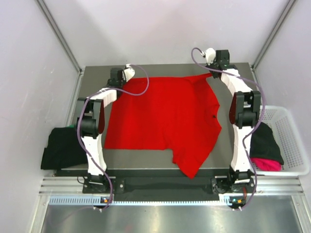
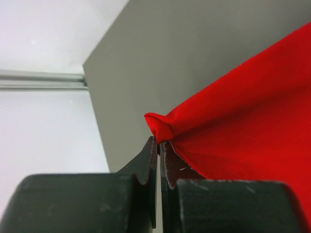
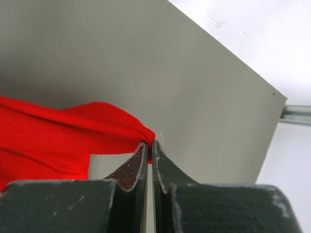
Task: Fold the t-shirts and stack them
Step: Flatten the tshirt out, then fold the tshirt
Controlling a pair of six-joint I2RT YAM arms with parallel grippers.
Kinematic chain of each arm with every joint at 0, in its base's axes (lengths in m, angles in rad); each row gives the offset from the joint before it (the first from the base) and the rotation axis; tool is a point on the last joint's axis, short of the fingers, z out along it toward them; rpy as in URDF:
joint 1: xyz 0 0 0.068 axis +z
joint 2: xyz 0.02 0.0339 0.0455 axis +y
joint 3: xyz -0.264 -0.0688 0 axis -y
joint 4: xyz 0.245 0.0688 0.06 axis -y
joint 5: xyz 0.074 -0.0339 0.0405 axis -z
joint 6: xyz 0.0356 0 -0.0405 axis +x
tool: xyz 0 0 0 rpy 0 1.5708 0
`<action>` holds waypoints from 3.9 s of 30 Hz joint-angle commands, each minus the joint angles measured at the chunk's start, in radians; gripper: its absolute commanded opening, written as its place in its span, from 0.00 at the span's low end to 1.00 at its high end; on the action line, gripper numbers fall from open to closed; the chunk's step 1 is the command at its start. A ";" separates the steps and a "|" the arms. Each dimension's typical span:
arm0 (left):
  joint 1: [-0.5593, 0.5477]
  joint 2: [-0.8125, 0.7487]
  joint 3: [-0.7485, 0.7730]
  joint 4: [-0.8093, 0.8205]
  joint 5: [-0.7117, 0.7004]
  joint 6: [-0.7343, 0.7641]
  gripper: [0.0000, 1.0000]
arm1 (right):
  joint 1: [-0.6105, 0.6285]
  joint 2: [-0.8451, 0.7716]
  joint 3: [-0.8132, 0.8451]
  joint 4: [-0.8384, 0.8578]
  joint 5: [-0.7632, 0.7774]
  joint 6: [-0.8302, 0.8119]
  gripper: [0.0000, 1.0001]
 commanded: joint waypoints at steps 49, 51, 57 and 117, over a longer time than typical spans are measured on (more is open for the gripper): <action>0.000 -0.431 -0.242 -0.071 0.172 -0.121 0.00 | 0.057 -0.675 -0.527 -0.206 -0.018 0.221 0.00; 0.001 -0.451 -0.270 -0.071 0.172 -0.116 0.00 | 0.060 -0.714 -0.568 -0.224 -0.037 0.235 0.00; 0.001 -0.474 -0.344 -0.074 0.170 -0.104 0.00 | 0.070 -0.813 -0.675 -0.230 -0.061 0.255 0.00; 0.001 -0.491 -0.489 0.107 0.326 0.306 0.00 | 0.080 -0.830 -0.717 -0.319 -0.201 0.274 0.00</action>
